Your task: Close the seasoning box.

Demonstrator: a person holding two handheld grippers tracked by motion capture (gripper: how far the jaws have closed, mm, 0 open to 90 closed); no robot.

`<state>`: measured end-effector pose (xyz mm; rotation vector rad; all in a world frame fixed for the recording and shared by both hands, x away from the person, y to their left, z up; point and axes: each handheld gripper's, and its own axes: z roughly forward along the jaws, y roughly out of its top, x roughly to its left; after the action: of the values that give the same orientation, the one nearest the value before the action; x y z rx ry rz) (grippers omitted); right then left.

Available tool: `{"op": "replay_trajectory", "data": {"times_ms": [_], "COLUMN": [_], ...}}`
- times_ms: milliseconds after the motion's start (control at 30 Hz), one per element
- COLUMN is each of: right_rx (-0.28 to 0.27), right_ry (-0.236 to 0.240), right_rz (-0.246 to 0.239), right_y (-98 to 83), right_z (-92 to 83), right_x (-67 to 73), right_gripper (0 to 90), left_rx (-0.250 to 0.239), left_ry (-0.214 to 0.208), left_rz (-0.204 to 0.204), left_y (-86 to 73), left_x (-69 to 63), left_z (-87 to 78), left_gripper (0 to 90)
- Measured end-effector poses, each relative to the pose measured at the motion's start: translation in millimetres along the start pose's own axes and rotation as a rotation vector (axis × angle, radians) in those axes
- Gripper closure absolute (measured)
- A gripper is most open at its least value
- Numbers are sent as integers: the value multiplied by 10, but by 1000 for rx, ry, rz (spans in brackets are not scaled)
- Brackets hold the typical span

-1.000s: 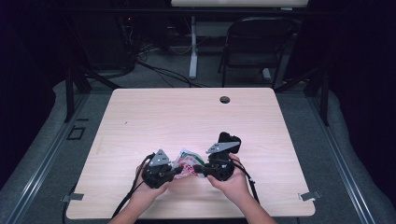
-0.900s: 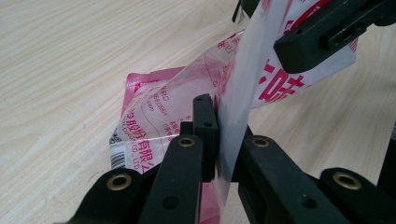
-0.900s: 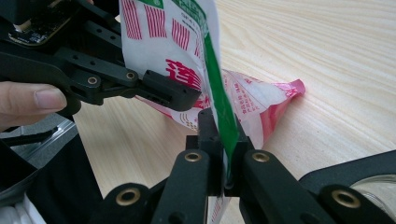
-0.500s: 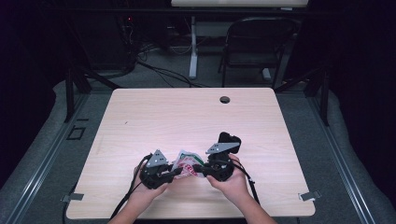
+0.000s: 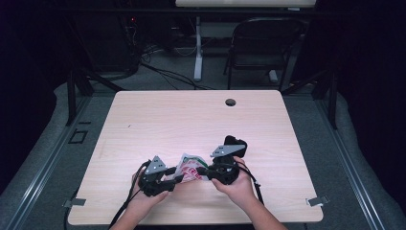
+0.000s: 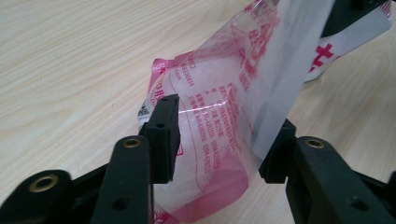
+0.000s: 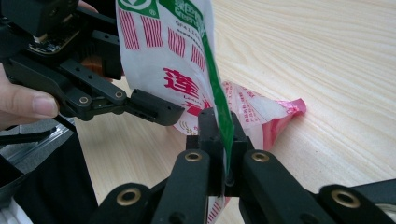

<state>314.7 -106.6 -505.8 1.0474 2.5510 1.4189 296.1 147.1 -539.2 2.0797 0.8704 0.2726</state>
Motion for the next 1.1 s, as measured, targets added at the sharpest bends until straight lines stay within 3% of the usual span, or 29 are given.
{"op": "replay_trajectory", "data": {"times_ms": [233,1100], "right_rx": [-11,-31], "right_ry": [14,17], "right_rz": [-11,-34], "right_y": [25,-13], "right_z": [-4,-28], "right_x": [-16,-11], "right_gripper": [900,900], "left_rx": [-1,7], "left_ry": [7,-9], "left_rz": [4,14], "left_y": [-52,-142], "left_x": [23,131], "left_z": [14,181], "left_gripper": [491,416]}}
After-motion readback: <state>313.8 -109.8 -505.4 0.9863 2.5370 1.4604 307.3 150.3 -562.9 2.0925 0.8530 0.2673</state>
